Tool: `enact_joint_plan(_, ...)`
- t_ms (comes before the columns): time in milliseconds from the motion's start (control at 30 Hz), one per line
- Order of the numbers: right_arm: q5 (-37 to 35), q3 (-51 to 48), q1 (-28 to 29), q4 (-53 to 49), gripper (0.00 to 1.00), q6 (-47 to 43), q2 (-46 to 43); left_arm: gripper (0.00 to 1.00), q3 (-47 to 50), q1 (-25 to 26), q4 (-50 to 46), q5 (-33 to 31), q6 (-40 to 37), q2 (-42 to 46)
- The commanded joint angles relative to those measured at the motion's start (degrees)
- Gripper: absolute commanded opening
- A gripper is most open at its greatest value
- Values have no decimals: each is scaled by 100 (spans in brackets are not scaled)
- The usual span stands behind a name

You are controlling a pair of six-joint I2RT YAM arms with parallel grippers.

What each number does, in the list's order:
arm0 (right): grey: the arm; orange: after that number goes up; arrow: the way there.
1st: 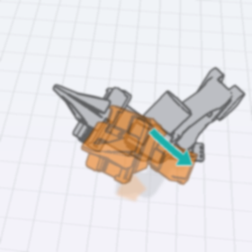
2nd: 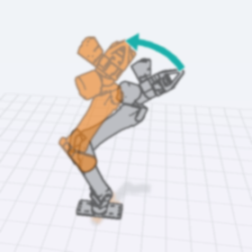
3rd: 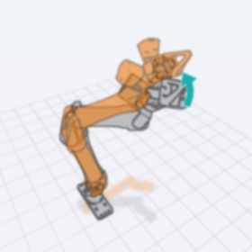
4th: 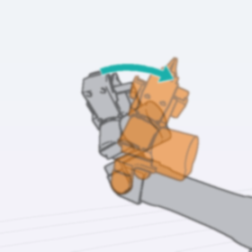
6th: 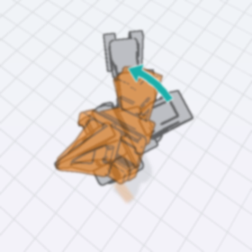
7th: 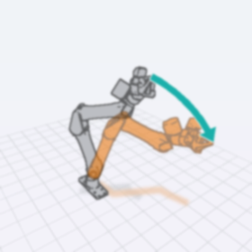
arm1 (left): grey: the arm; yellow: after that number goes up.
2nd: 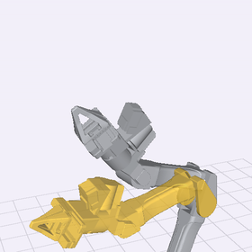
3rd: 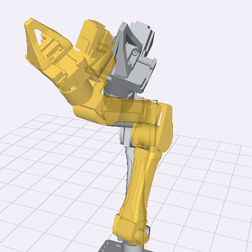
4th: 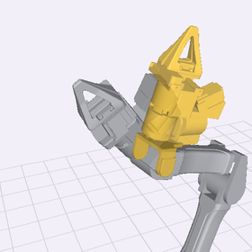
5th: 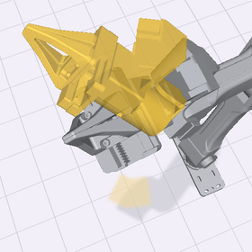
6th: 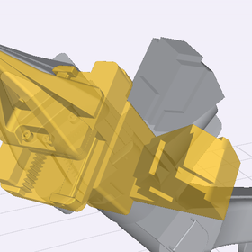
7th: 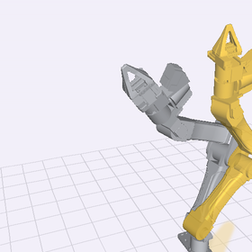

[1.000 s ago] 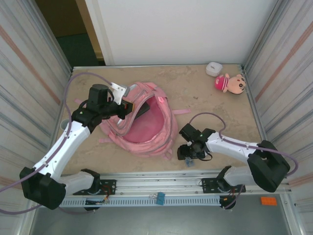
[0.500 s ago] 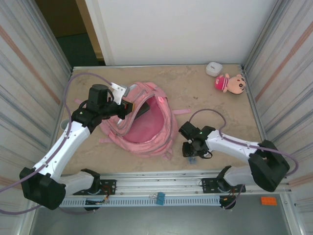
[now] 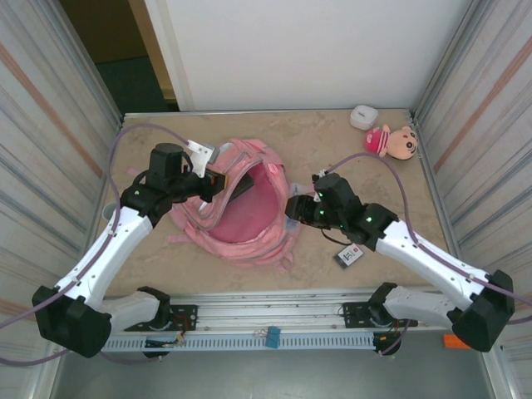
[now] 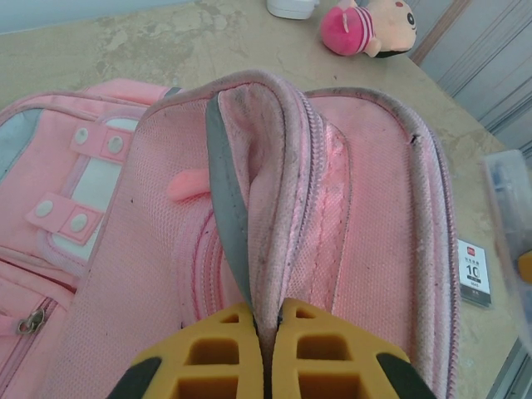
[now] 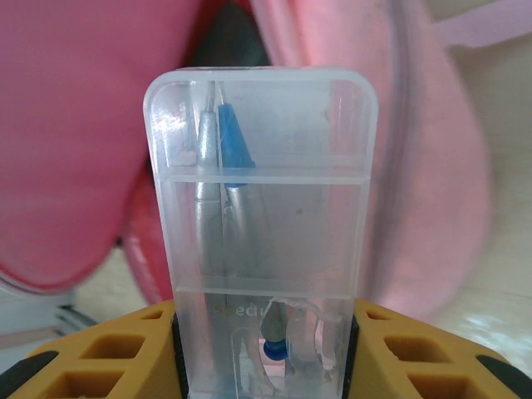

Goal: Pack the student bag

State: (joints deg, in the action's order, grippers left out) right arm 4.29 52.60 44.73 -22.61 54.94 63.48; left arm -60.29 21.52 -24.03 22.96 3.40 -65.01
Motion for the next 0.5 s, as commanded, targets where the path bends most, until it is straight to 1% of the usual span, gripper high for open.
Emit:
enact_joint_plan(0,363,232,183,927,44,1117,508,0,-220,2,704,236,180,218)
enact_joint_plan(33,372,311,231,974,44,1460,713,0,-220,2,733,248,205,202)
enact_joint_plan(167,585,628,368,1285,46,2102,1458,0,-255,8,760,283,226,149)
enact_joint_plan(233,683,803,388,1397,47,2312,1822,0,-273,26,768,285,240,136)
enact_joint_plan(367,641,913,390,1648,49,2736,2226,0,-276,62,787,293,262,127)
enact_joint_plan(400,629,941,379,1639,52,2818,2296,0,-273,70,779,309,261,127)
enact_joint_plan(467,660,1014,372,1555,63,2834,2387,0,-273,73,762,327,239,104)
